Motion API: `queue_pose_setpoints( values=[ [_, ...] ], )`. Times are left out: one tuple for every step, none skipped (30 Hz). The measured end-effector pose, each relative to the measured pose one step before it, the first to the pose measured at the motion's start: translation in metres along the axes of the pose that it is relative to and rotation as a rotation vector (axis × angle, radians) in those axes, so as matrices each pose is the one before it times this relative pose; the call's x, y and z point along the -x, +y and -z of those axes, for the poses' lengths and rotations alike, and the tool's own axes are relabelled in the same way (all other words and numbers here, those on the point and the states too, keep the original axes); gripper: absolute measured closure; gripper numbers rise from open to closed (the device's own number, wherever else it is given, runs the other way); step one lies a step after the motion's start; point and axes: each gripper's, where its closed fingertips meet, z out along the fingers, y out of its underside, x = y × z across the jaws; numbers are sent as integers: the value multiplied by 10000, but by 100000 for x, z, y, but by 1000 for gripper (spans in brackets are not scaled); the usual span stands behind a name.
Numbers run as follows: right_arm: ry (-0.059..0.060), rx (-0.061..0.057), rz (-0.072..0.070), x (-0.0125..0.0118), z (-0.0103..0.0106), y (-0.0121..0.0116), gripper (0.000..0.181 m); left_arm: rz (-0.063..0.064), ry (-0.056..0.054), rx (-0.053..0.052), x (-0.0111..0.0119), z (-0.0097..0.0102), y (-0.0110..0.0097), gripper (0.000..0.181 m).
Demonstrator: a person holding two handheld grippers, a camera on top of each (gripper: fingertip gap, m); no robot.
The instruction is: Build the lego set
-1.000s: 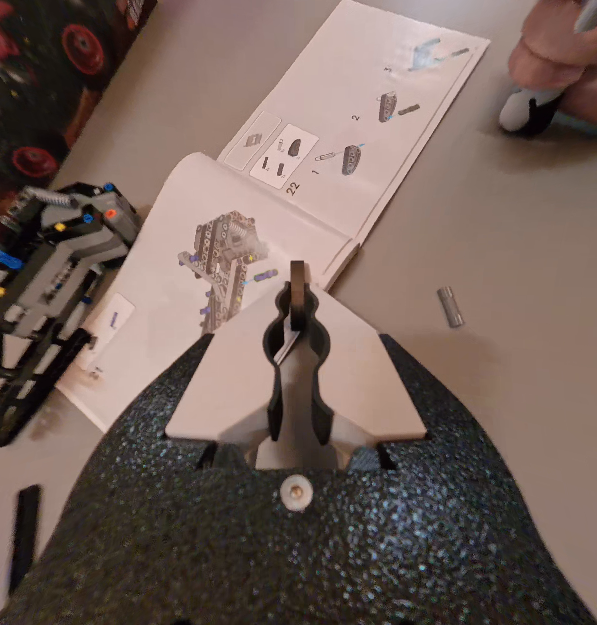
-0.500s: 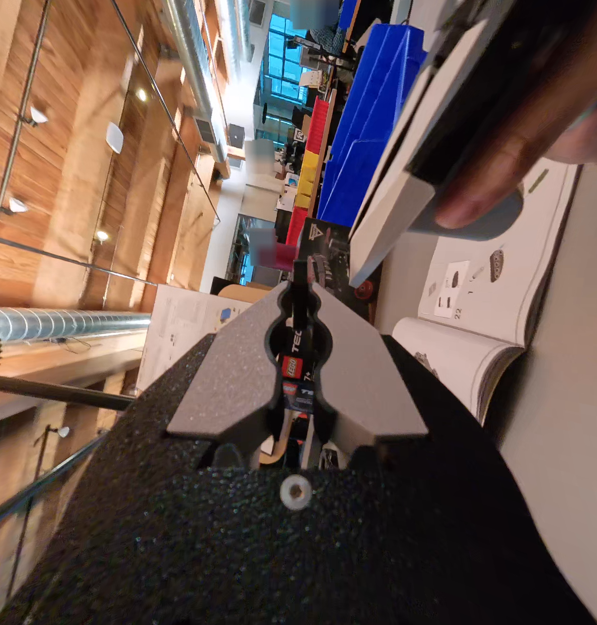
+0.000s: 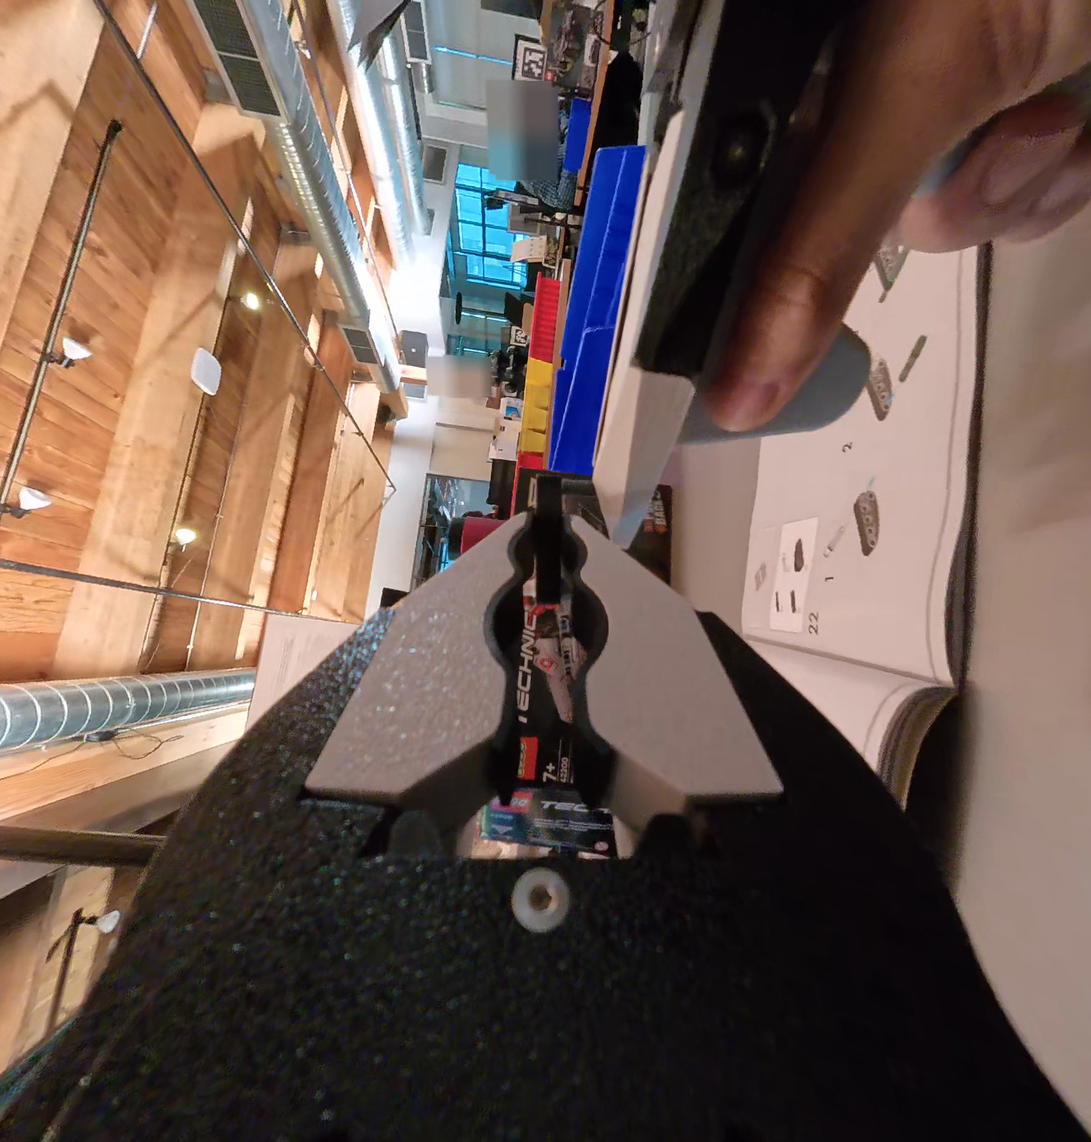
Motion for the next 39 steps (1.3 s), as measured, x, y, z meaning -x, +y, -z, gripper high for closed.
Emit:
queue_pose_setpoints(
  values=[
    [-191,-12,-76,146,31,-20,181,-84,54,-9,-70,-14,37,177],
    [-58,-27,-53,-8,41,-38,180,72,41,-69,-2,9,-65,176],
    [20,5,66,-5,26,12,180,110,50,-62,-1,-37,-50,175],
    [23,87,77,-15,-24,107,180,-11,61,-13,-52,-2,22,177],
    [-1,52,27,-7,-30,53,180,-123,19,-6,-53,64,57,177],
    [-20,13,19,56,1,20,180,-141,20,-25,-15,82,15,176],
    [0,46,39,59,-42,70,180,-88,88,-19,-38,67,13,176],
    [38,29,120,49,-22,40,181,-32,135,-53,-45,42,31,176],
    [16,24,126,79,-11,11,180,22,172,-85,-24,25,86,176],
    [-63,48,36,112,-54,67,180,75,198,-74,-72,53,62,175],
    [-108,22,-16,99,22,29,180,81,186,-69,-68,56,10,175],
    [-78,29,35,99,-18,40,180,1,172,-38,-50,69,0,176],
    [3,68,94,51,-63,76,180,-43,192,30,-81,48,28,176],
    [58,111,86,0,-67,141,180,-64,211,101,-170,1,57,176],
    [52,80,71,15,-80,117,181,-15,129,86,-158,-18,30,175],
    [-34,43,30,51,-25,57,181,56,116,15,-89,4,89,175],
    [-115,11,4,152,-19,24,181,138,110,-34,-27,115,49,176],
    [-72,-21,41,131,23,-27,181,-80,-5,-62,-21,121,-24,176],
    [-21,39,73,98,-50,39,181,-320,-86,-11,-53,90,-10,176],
    [-31,93,22,60,-79,120,181,-343,-79,39,-108,30,58,176],
    [-40,46,4,61,-57,68,181,-213,-38,-1,-141,-3,29,177],
    [-117,-9,-52,111,-11,-32,181,28,27,-70,-112,7,19,177],
    [-122,-47,-102,44,25,-61,181,305,30,-88,-82,-24,-14,175],
    [-83,0,-119,3,58,11,181,315,1,-42,-126,-84,-13,176],
    [-37,54,-63,-28,13,81,181,64,-13,-30,-107,-61,0,176],
    [-10,22,19,13,11,41,181,-115,5,-49,-25,-13,-9,176],
    [-40,-3,-3,76,-14,-15,181,-108,36,-51,-20,17,-25,175],
    [-81,25,-55,59,0,30,181,-99,22,-33,-12,-7,-11,176],
    [-70,43,-84,-20,-44,58,181,-9,-42,4,-19,-67,60,176],
    [0,-29,-41,-95,-65,-39,180,242,-92,54,41,-28,82,176],
    [-15,9,10,-6,-61,-4,179,521,87,25,11,-89,196,176],
    [-38,-100,71,109,-14,-110,178,652,187,-86,107,50,72,176],
    [123,-178,71,-60,170,-234,177,792,-237,23,732,72,263,176],
    [142,-203,-8,-156,225,-264,176,608,-254,96,754,51,379,176],
    [51,-173,-100,-151,257,-224,177,429,29,135,281,-30,424,176],
    [-68,-142,-156,-62,141,-207,174,407,74,131,111,-76,399,176],
    [-27,-152,-150,-150,120,-200,171,331,108,-6,-48,-80,227,176],
    [-28,-165,-58,-25,150,-222,168,308,402,-30,-530,-102,203,176],
    [-169,-164,55,226,102,-183,165,400,405,96,-512,-107,332,176]
  ],
)
